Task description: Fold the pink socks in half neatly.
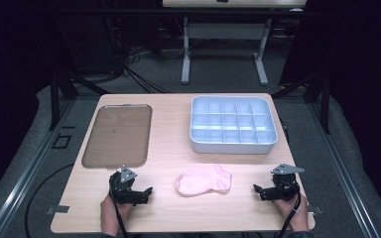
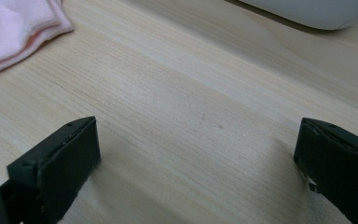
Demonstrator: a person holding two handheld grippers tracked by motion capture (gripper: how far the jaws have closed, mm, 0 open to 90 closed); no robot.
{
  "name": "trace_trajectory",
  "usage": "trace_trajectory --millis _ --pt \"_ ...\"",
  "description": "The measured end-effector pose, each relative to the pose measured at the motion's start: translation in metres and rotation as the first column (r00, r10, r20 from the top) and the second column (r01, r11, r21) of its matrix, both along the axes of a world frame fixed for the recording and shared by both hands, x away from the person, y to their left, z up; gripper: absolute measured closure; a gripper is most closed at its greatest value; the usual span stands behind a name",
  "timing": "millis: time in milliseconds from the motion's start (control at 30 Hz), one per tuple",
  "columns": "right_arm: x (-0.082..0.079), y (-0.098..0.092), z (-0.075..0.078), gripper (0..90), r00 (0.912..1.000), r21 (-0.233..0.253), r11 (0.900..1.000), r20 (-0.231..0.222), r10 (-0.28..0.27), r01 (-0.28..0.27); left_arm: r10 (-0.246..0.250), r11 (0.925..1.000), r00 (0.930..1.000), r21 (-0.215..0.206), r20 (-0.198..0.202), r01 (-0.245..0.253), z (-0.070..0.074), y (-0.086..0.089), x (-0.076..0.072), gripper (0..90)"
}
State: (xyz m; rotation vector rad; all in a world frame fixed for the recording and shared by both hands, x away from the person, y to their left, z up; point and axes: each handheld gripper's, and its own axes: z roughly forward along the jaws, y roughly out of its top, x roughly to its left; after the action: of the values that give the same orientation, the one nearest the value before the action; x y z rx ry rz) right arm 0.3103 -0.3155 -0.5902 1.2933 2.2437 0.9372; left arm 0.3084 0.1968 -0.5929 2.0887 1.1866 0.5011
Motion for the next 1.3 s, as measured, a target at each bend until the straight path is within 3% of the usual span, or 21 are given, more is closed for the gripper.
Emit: trace_trajectory --millis 767,900,967,1100,1300 --pt "0.0017 0.0023 0.0018 0.0 0.9995 -0.012 1.0 -0.017 -0.025 0.025 0.004 1.0 1.0 0.001 0.001 -0.004 0.0001 0.0 0.0001 0.2" --pt "-0.0022 0.0045 0.0029 0.3 0.9994 -0.017 0.999 0.006 -0.034 0.034 0.004 1.0 1.0 0.001 0.001 -0.004 0.0002 -0.0001 0.0 0.2" --pt "-0.0054 0.0053 0.0033 0.5 0.999 0.003 0.999 0.017 -0.041 0.041 0.003 1.0 1.0 0.002 0.001 -0.003 0.0002 -0.0001 0.0 0.3" --pt "-0.0055 0.0077 0.0018 0.0 0.9994 -0.021 0.999 0.002 -0.034 0.034 0.002 1.0 1.0 0.001 0.003 -0.002 0.0003 -0.0003 -0.0006 0.5" --pt "-0.0032 0.005 0.0007 0.0 0.9993 -0.003 0.999 -0.006 -0.036 0.036 -0.017 0.9998 0.9998 0.001 -0.005 0.017 0.004 -0.0027 -0.0023 5.8"
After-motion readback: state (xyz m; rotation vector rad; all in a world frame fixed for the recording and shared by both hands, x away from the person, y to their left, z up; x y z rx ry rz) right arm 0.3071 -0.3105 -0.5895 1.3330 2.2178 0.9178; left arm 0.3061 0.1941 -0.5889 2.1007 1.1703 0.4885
